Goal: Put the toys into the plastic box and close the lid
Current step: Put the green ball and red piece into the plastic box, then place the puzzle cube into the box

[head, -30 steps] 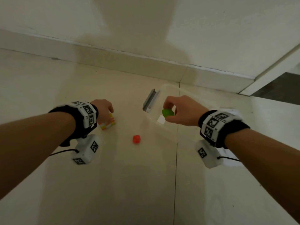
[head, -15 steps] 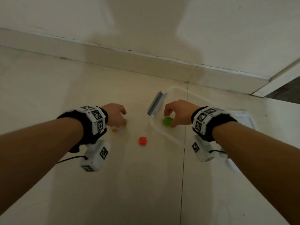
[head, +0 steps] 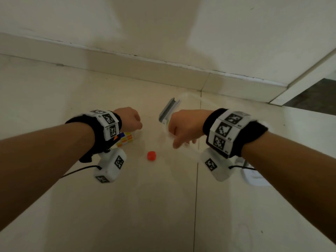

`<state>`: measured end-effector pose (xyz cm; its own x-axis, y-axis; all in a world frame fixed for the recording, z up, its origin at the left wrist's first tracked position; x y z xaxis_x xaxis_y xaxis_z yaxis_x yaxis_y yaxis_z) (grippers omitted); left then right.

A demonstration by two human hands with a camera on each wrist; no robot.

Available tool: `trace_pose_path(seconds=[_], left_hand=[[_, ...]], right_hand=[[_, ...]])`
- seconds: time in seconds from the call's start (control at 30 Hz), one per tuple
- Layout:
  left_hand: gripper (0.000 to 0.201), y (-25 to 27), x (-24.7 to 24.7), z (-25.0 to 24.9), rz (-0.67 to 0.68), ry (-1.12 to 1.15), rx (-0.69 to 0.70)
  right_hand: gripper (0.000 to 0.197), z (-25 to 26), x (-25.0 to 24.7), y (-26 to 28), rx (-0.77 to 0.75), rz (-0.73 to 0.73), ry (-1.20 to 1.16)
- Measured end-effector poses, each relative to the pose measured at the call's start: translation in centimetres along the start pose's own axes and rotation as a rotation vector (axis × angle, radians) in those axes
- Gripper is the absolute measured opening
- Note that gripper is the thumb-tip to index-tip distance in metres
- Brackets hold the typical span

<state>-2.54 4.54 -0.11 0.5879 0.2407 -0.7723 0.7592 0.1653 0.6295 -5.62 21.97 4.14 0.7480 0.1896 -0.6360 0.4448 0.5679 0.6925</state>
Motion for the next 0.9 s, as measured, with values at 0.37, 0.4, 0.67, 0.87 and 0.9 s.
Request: trace_pose_path(seconds=[0.37,0.4,0.67,0.87,0.9], left_hand=[[0.062,-0.4,1.1,3.2,0.038,-0.160,-0.028],[0.063,-0.3,0.7,3.3,0.025,-0.110,-0.025],[0.024,2.5,-5.6,3.4,-0.192,0.944,0.049],[0.030,4.2,-6.9,0.4,0.088,1.280,0.266],[0.036,4.3,-6.8,-0.2,0.119,1.279,0.283]], right_hand=[[0.038,1.1,2.7,1.1,-0.060,0.131,-0.032],[0.037,1.0,2.1,1.2,-0.045,0.113,-0.083],[0.052,0.7,-3.7,2.0,-0.133,-0.543,-0.463],[0.085,2.2,-3.5,2.9,-0.306,-0.710,-0.542],[0.082,1.9,-3.7,3.1,-0.296,-0.727,-0.557]])
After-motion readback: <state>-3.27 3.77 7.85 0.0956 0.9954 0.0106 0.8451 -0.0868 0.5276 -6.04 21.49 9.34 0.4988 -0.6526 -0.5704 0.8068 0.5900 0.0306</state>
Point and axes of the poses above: each hand's wrist, its own y-axis away from the middle knuckle, its own x-axis out of the palm, z = x × y, the point moved 3 cm from there along -y, towards the middle knuckle, and after that the axes turned 10 degrees about -y, right-handed, at the moved point
